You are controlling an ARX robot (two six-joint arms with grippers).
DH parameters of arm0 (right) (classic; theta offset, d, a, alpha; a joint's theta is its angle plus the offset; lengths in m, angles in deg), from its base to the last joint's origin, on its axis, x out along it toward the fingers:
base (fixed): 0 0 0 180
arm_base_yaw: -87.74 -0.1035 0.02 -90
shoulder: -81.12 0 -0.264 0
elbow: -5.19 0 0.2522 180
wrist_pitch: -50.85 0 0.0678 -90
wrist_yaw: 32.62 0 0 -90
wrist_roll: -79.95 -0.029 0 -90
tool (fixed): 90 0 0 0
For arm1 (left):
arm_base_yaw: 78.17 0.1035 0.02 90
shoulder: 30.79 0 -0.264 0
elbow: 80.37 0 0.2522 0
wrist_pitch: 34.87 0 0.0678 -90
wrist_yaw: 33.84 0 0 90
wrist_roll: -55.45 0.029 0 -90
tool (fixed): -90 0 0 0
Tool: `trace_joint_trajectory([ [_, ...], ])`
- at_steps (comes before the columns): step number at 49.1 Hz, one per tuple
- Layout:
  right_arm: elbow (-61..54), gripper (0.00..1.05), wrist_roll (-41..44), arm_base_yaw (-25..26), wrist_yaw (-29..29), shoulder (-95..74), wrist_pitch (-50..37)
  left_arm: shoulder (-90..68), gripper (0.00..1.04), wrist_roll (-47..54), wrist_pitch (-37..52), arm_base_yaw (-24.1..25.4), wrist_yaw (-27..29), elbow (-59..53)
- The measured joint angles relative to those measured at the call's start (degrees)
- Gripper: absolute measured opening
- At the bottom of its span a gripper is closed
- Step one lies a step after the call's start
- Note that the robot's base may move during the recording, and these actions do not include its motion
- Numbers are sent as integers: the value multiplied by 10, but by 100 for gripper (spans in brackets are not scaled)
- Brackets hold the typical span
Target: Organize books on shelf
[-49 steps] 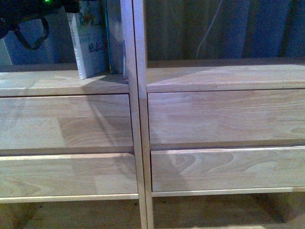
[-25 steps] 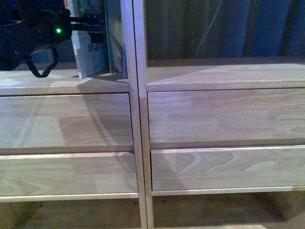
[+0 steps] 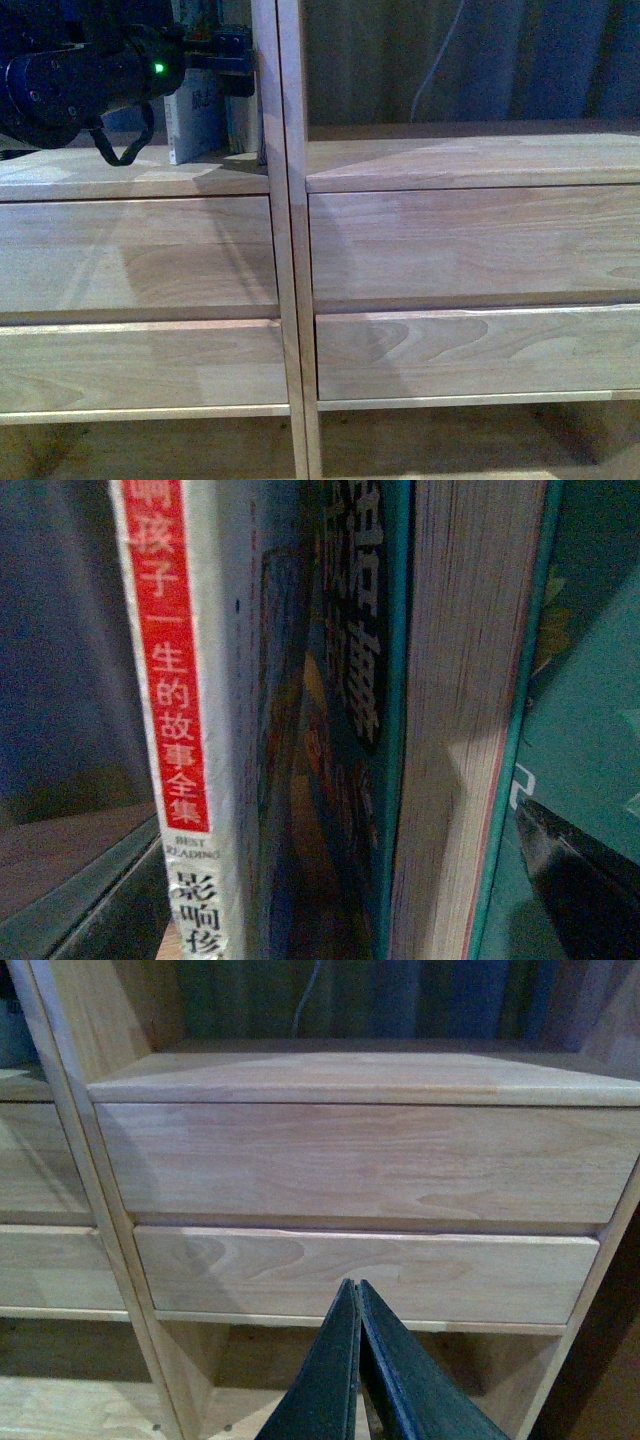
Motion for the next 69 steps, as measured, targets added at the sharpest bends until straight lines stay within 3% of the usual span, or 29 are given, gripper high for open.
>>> trace_joint_trajectory([
  [42,0,3,0,0,0,0,2,155,97,5,66,24,11,-267],
  [56,0,3,0,0,0,0,2,388,97,-17,70,3,99,-464],
  [69,0,3,0,0,0,0,2,663,97,14,-47,-16,199,-610],
])
